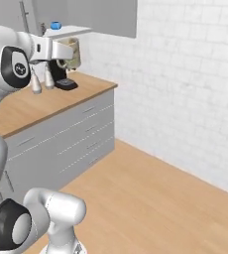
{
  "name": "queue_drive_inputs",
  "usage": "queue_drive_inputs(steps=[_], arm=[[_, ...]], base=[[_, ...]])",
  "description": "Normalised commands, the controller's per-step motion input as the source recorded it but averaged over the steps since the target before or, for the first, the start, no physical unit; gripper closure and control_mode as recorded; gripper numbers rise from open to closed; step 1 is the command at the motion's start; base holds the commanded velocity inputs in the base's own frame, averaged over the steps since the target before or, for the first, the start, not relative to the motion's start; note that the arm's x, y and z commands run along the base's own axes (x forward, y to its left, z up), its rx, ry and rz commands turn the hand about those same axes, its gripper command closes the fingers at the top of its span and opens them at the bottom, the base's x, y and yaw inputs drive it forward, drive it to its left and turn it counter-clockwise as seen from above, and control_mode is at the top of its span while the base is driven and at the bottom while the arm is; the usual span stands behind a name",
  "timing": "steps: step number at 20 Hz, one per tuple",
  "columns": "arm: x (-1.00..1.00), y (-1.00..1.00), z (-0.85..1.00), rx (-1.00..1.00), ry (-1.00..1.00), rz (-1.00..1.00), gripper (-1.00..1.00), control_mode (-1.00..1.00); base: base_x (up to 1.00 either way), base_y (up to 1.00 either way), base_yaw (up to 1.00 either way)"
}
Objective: Gather all objects into one cabinet and sort the glasses and bowls to opposite sides.
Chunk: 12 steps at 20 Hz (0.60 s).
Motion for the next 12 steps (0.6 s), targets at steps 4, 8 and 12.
queue_drive_inputs(steps=[4, 8, 12], arm=[[0.00, 0.00, 0.00, 0.00, 0.00, 0.00, 1.00, 1.00], [0.00, 0.00, 0.00, 0.00, 0.00, 0.00, 1.00, 1.00], [0.00, 0.00, 0.00, 0.00, 0.00, 0.00, 1.00, 1.00]], base=[[0.83, -0.66, 0.30], [0.76, -0.63, 0.35], [0.66, -0.57, 0.50]])
